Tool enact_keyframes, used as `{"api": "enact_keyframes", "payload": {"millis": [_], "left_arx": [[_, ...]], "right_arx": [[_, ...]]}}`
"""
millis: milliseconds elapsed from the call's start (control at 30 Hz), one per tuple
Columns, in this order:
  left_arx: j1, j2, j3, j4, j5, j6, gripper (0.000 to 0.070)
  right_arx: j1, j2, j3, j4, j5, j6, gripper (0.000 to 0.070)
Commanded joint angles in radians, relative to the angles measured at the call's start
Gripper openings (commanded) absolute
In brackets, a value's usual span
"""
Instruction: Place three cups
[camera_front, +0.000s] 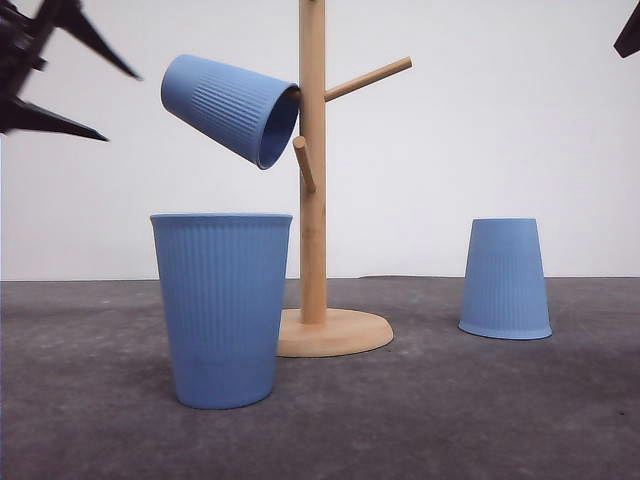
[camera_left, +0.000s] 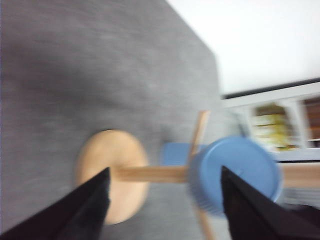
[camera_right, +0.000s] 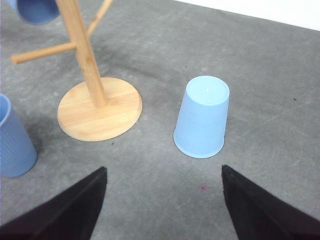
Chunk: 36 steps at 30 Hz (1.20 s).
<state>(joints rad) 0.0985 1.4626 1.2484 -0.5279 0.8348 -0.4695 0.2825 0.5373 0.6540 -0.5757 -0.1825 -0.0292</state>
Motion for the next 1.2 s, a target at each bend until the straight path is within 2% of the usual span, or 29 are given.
{"api": "enact_keyframes", "payload": {"millis": [0,33,100,300,433,600,700,767,867,1167], "left_arx": [[0.003,-0.038,0.018,-0.060,-0.073,0.233,0.0348],[0.003,-0.065,0.016,-0.082,-0.110,0.270,0.0348],[0.003,-0.120,0.002,-0.079,-0.147,0.297,0.0348],[-0.016,-0.315,-0.141,-0.032,-0.207,0.300,0.0347],[-0.017,-0.487,-0.347,0.033,-0.240,0.276,0.0348],[-0.017,-0.666,-0.569,0.116,-0.289,0.187,0.0348],[-0.017,-0.734,-0.655,0.154,-0.295,0.135,0.0348],[-0.017,-0.759,-0.679,0.154,-0.297,0.120,0.0348],[-0.021,-0.764,-0.680,0.156,-0.292,0.108,0.0350],[-0.022,-0.765,-0.680,0.159,-0.289,0.086,0.0352]], "right_arx": [[0.005,0.003,0.016,0.005,-0.001,0.003,0.0466],[0.005,0.003,0.016,0.006,0.000,0.003,0.0466],[0.005,0.003,0.016,0.006,0.000,0.003,0.0466],[0.005,0.003,0.016,0.005,0.000,0.004,0.0466],[0.005,0.003,0.016,0.005,0.000,0.024,0.0466],[0.005,0.003,0.016,0.006,-0.001,0.058,0.0466],[0.005,0.005,0.016,0.006,0.000,0.127,0.0467],[0.003,0.026,0.017,0.007,0.000,0.214,0.0467],[-0.007,0.102,0.035,0.007,-0.001,0.280,0.0467],[-0.039,0.509,0.244,0.010,-0.030,0.253,0.0505]]}}
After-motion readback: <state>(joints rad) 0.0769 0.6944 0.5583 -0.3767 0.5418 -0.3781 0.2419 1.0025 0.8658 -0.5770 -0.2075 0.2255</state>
